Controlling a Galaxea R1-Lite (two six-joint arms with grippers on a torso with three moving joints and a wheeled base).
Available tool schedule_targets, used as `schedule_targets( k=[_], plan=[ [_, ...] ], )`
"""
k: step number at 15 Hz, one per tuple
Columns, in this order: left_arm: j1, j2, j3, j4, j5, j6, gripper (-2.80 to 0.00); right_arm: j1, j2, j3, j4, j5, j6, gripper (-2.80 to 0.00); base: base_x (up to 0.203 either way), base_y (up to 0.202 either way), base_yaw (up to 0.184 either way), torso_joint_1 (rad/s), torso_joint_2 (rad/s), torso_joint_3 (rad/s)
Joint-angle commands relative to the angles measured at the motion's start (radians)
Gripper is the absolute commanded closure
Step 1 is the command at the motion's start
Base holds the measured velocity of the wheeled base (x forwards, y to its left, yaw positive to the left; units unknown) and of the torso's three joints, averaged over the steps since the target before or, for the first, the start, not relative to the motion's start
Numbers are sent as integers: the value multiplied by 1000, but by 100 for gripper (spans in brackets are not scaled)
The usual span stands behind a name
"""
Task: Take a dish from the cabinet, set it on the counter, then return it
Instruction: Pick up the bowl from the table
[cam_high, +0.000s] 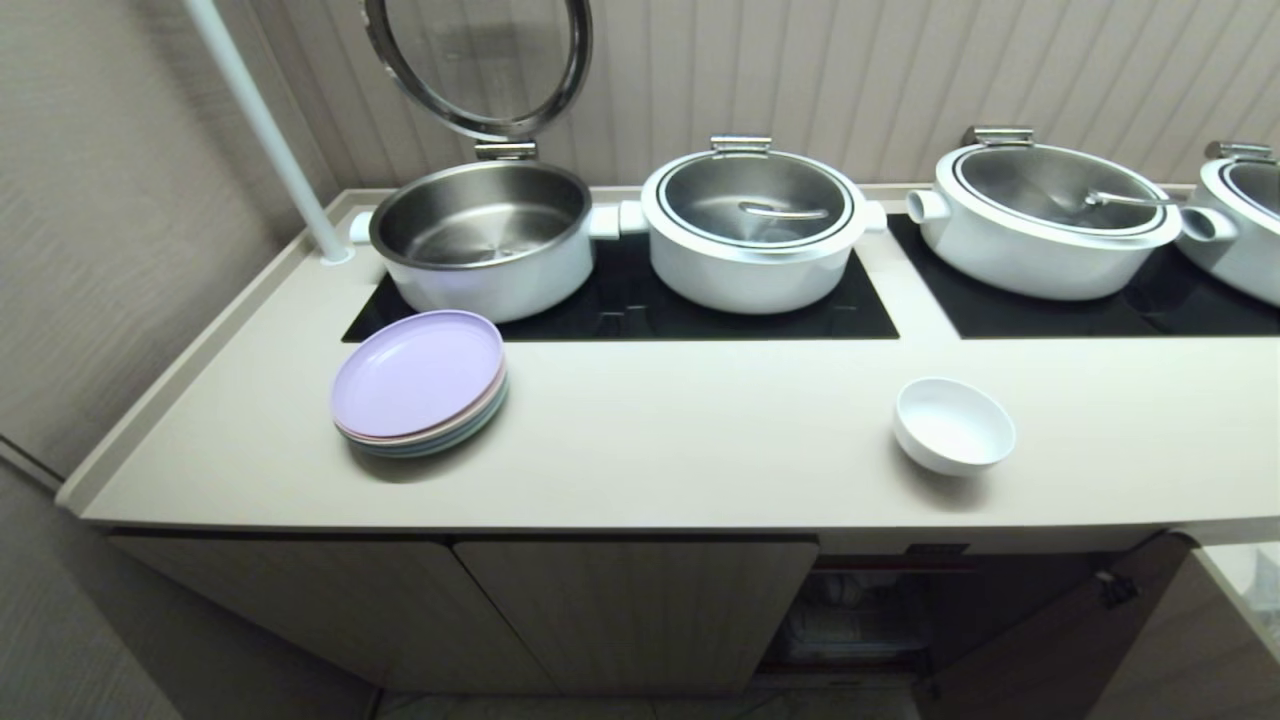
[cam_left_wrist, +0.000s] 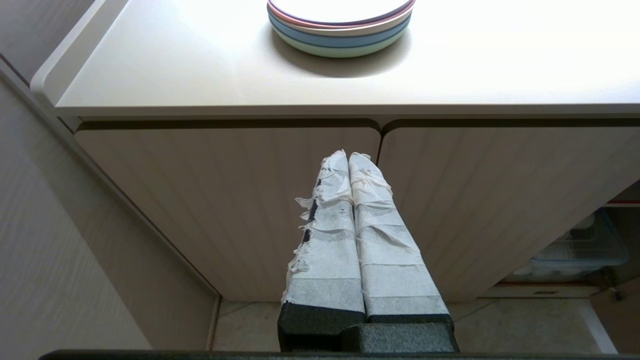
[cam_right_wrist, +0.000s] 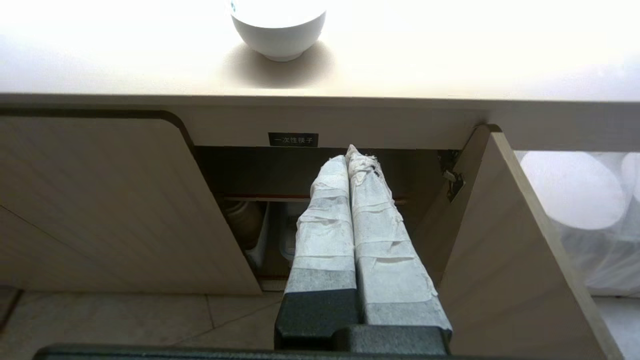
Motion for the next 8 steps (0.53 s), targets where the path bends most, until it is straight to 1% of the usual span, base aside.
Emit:
schedule_targets(
  k=[1,8],
  plan=[
    [0,0,0,0,0,-1,0,0,2,1,-2,-5,17,0,0,0,0,0,0,0],
    [0,0,0,0,0,-1,0,1,2,1,-2,-10,29,0,0,0,0,0,0,0]
  ],
)
